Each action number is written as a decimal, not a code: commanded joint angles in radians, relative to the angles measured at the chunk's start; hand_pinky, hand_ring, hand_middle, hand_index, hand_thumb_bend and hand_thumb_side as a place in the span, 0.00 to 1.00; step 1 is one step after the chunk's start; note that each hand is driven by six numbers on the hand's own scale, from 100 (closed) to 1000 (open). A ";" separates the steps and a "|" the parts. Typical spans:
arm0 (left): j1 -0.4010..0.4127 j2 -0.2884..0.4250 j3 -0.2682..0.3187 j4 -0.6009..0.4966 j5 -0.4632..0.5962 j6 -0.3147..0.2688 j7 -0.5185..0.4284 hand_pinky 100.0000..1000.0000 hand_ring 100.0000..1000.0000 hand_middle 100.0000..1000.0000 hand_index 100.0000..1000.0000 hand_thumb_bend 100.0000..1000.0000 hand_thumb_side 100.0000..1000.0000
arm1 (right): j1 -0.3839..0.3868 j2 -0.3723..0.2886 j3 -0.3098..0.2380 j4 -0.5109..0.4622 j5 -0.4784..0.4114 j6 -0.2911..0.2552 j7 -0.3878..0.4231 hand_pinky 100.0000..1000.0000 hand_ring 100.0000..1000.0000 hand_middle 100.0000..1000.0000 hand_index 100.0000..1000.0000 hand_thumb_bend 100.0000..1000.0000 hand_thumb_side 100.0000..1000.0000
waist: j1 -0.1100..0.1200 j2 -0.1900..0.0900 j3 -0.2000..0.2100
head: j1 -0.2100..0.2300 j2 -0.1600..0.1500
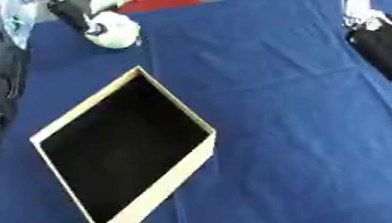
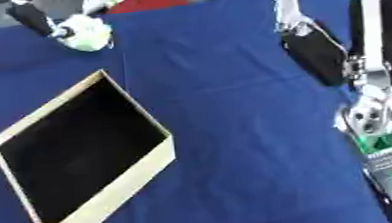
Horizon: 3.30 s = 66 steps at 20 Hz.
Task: Pick up objects on the table and place them in the box.
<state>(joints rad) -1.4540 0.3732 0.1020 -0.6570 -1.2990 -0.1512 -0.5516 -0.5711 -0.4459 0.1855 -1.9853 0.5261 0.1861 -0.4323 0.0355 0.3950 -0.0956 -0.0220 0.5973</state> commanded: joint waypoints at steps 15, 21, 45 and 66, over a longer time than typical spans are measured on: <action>-0.008 0.044 -0.007 -0.021 0.055 -0.013 0.006 0.75 0.87 0.81 0.84 0.44 0.22 | -0.005 -0.024 -0.011 -0.015 -0.004 0.000 -0.007 0.93 0.74 0.72 0.87 0.00 0.49 | 0.004 -0.015 -0.006 | -0.015 -0.015; -0.007 0.032 0.001 0.000 -0.007 0.009 0.007 0.75 0.88 0.84 0.84 0.48 0.23 | -0.007 -0.025 -0.008 -0.015 -0.010 0.000 -0.009 0.93 0.73 0.72 0.87 0.00 0.49 | 0.008 -0.006 -0.016 | -0.002 -0.024; -0.018 -0.005 0.032 -0.011 -0.064 0.029 0.027 0.71 0.85 0.78 0.82 0.31 0.14 | -0.017 -0.026 -0.003 -0.015 -0.034 0.010 -0.021 0.93 0.73 0.72 0.87 0.00 0.49 | 0.005 0.034 -0.036 | 0.018 -0.063; -0.021 -0.007 0.022 -0.018 -0.068 0.052 0.180 0.27 0.45 0.47 0.57 0.00 0.11 | -0.010 -0.013 -0.009 -0.015 -0.043 0.014 -0.035 0.93 0.73 0.72 0.87 0.00 0.49 | 0.001 0.011 -0.038 | 0.015 -0.043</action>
<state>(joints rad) -1.4432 0.3521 0.1260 -0.6532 -1.3635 -0.0995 -0.3862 -0.5722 -0.4463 0.1850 -1.9853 0.4856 0.2036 -0.4684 0.0413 0.4386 -0.1313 -0.0068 0.5523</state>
